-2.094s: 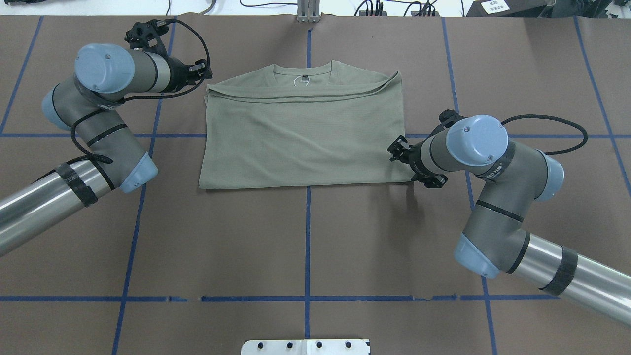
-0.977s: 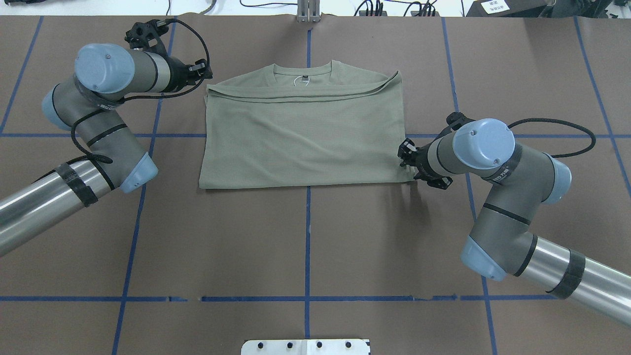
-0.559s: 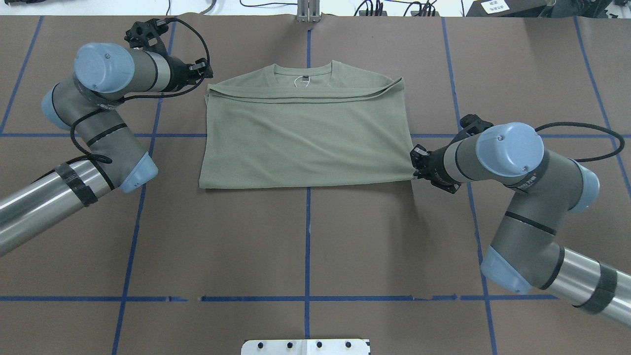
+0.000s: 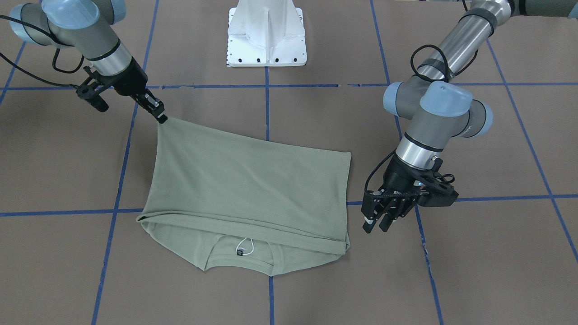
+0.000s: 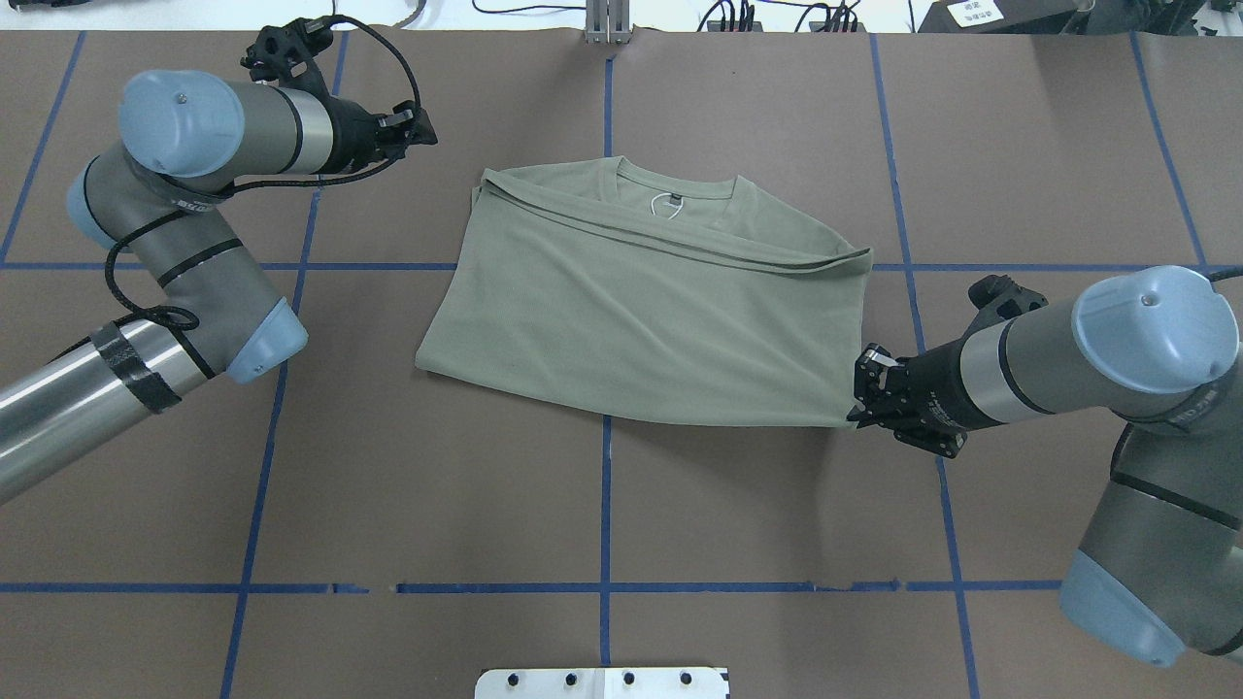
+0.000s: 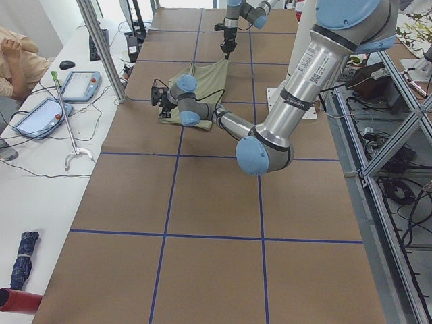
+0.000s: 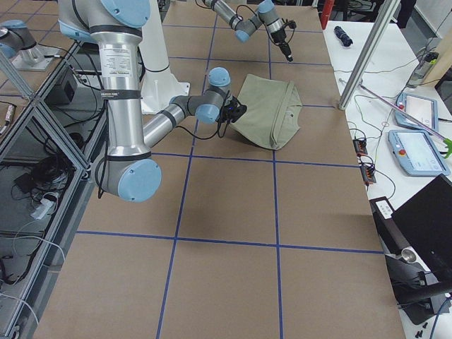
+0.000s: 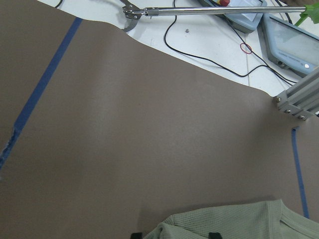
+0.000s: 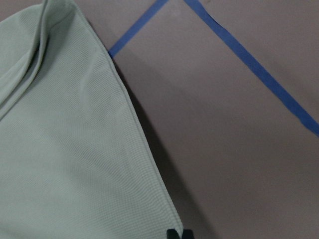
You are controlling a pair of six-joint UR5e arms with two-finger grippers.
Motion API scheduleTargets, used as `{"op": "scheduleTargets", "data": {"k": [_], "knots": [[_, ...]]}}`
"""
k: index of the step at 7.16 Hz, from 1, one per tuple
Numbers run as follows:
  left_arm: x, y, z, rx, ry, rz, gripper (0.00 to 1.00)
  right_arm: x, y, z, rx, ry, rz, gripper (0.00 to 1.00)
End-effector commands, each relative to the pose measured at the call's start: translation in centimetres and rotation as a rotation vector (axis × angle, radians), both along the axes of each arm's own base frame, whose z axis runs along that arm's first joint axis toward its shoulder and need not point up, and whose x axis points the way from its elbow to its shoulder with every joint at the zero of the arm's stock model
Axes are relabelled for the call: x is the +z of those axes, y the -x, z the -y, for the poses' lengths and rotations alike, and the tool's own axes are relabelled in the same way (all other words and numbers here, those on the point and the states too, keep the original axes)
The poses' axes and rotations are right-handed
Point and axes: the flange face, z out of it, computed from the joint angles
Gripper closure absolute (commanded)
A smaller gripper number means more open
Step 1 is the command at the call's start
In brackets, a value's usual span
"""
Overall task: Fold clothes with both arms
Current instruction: 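Drag the shirt with the right gripper away from the left arm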
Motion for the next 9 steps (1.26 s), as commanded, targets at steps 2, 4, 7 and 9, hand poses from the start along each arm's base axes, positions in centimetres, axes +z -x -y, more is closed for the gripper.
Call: {"op": "scheduleTargets", "data": {"k": [2, 4, 7, 9], "knots": [[-3.5, 2.5, -5.6, 0.127, 0.001, -0.122, 0.28, -2.5, -0.7, -8.6, -0.312, 0.136, 0.100, 1.00], [-5.5, 1.4, -8.1, 0.195, 0.021, -0.183, 0.25, -1.8, 1.7, -15.0, -0.469, 0.162, 0.072, 1.00], [-5.7, 1.4, -13.8, 0.261, 0.141, -0.274, 0.00, 0.4, 2.8, -20.8, -0.579, 0.170, 0.004, 0.27], [-4.8, 0.8, -14.5, 0.250, 0.243, -0.287, 0.00, 0.9, 2.6, -19.9, -0.530, 0.153, -0.011, 0.00]]}}
